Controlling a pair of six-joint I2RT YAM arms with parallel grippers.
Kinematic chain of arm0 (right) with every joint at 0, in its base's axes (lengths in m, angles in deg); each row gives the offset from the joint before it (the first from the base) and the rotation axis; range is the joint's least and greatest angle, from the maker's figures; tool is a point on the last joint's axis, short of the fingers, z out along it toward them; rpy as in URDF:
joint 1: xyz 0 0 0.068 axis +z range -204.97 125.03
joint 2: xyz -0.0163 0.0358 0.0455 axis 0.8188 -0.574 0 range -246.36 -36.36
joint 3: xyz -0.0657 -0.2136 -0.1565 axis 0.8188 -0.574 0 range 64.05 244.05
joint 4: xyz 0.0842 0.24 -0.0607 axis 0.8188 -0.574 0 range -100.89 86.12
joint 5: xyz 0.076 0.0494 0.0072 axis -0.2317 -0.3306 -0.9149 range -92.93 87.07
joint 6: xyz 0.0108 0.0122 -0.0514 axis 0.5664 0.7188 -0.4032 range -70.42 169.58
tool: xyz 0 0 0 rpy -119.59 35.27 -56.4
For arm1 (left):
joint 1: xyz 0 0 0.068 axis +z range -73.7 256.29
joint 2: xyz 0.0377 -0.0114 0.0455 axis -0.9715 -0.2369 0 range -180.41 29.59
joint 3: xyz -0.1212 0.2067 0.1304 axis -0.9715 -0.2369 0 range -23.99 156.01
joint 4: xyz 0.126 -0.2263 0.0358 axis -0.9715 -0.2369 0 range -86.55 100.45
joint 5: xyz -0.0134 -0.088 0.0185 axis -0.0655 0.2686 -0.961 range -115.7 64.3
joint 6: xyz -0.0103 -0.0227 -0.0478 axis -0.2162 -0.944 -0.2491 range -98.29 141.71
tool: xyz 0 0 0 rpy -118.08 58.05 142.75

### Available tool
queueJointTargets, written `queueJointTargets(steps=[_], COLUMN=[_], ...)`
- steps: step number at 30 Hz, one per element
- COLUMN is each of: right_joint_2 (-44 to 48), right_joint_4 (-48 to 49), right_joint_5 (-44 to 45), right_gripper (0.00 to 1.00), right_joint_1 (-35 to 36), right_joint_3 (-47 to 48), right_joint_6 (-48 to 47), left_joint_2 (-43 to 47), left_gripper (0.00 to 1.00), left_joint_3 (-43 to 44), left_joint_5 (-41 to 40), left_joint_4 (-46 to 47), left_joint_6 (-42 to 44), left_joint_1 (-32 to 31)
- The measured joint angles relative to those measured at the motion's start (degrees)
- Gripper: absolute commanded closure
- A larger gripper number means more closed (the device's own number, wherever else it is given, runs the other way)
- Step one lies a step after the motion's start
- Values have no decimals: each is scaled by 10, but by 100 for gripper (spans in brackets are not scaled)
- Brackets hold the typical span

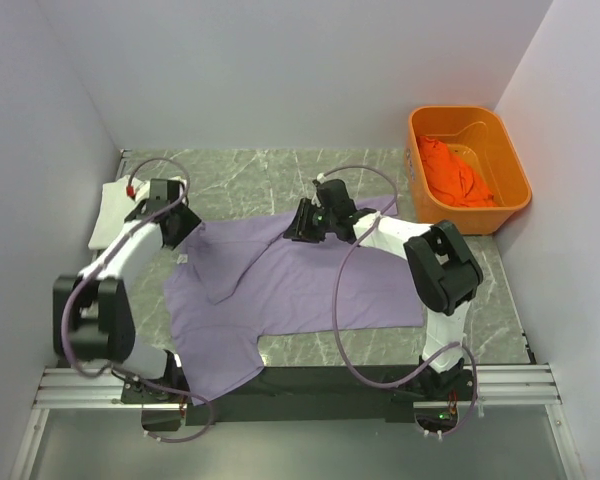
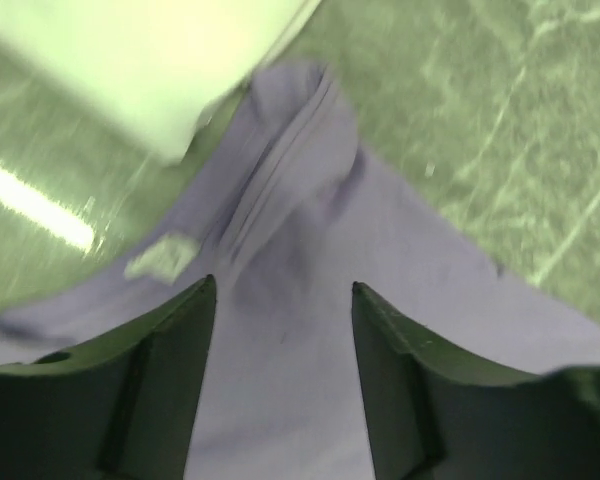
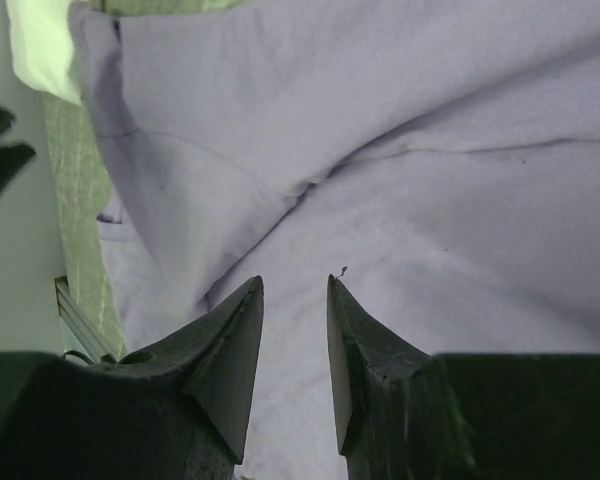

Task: Fold and stack the t-shirts

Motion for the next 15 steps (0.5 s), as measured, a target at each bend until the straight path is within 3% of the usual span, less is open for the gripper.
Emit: queueJointTargets(steps=[11, 15], right_joint_2=[-22, -30], right_joint_4=[17, 23], right_joint_5=[-2, -5], right_gripper=[61, 61], right_joint_1=[0, 0], right_joint_3=[0, 0], right_joint_6=[12, 12], left_joint_2=[-222, -250], left_gripper=[48, 62], left_joint_3=[158, 169], left_joint_5=[-37, -51], left_joint_4=[14, 6], left_joint_6=[48, 55], left_joint_1=[2, 2])
